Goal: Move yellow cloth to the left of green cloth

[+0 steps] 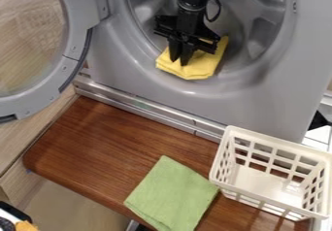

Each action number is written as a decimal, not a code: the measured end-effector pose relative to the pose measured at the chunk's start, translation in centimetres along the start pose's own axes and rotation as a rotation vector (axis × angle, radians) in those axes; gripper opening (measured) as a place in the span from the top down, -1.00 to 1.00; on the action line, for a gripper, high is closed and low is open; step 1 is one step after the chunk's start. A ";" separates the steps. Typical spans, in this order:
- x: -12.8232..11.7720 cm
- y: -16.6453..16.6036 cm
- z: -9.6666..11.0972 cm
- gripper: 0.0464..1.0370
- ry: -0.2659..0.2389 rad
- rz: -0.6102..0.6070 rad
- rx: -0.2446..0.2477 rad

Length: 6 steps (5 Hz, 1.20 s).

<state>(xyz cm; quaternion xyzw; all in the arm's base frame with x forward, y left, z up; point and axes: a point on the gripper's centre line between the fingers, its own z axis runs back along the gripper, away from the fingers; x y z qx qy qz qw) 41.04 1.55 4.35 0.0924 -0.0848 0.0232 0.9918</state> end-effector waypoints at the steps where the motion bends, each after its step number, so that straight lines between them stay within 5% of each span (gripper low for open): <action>1: -0.3 0.0 -0.2 0.97 0.004 0.011 0.001; 4: -2.1 0.9 4.1 0.98 -0.030 0.075 0.040; 6: -6.9 0.9 6.1 0.98 0.039 0.077 0.040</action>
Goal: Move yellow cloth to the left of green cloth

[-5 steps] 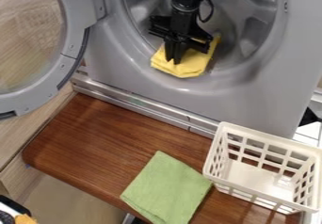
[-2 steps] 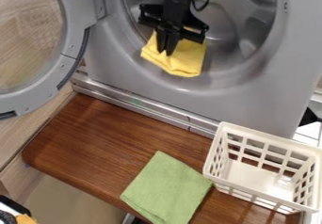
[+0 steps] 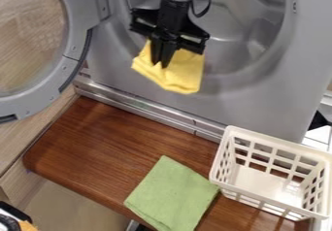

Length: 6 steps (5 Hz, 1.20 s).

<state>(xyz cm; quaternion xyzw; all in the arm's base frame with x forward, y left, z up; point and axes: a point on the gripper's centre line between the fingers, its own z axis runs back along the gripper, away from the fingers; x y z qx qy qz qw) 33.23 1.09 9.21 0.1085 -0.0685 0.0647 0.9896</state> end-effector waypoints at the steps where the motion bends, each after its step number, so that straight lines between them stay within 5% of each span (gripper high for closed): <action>1: -3.1 0.5 -0.1 0.98 0.035 -0.033 -0.002; 3: -8.1 3.0 -0.7 0.98 0.011 -0.057 -0.049; 4: -8.8 3.5 -3.3 0.98 0.016 -0.066 -0.046; 6: -8.6 3.6 -7.7 0.98 -0.047 -0.133 -0.143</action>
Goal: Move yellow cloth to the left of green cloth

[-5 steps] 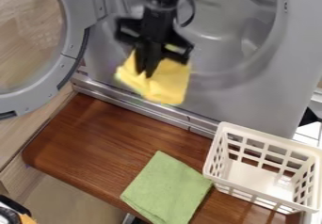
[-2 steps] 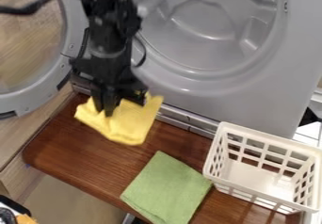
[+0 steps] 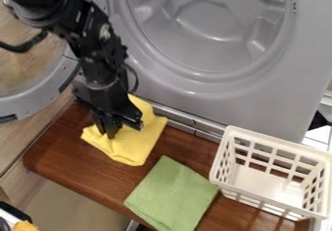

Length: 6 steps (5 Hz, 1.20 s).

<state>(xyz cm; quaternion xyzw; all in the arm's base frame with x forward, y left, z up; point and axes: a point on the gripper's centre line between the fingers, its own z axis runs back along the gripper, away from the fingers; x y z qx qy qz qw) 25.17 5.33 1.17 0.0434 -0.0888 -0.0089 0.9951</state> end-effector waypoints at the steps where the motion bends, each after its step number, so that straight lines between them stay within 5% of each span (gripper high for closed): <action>1: -0.6 0.4 -1.6 0.98 0.037 0.006 0.009; 4: -0.5 0.6 -5.5 0.94 0.018 0.050 0.004; 5: -0.6 1.3 -5.7 0.63 0.035 0.069 0.016; 6: -0.5 1.5 -6.2 0.09 0.058 0.065 0.019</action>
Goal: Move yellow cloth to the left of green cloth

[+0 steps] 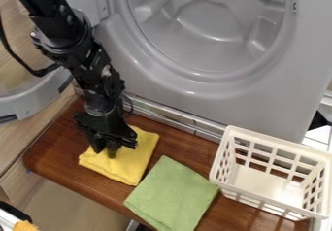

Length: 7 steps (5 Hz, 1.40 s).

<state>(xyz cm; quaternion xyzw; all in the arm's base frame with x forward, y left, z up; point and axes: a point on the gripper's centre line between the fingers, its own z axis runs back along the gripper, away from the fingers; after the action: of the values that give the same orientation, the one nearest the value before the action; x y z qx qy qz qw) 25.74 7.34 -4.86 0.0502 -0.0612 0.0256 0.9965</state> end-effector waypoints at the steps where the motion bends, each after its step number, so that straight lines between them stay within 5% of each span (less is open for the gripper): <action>1: -0.2 -0.1 0.2 -0.54 0.022 0.026 -0.010; 2: 0.8 0.1 1.9 -0.94 -0.003 0.047 -0.013; 3: 1.6 -0.1 3.6 -0.93 0.005 0.051 0.001; 5: 3.9 -2.5 6.9 -0.92 0.131 0.085 -0.024; 7: 4.7 -7.8 8.8 -0.92 0.113 -0.057 -0.114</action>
<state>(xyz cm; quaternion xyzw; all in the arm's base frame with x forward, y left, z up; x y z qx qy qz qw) 29.80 -1.11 3.65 -0.0062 -0.0045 -0.0038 1.0000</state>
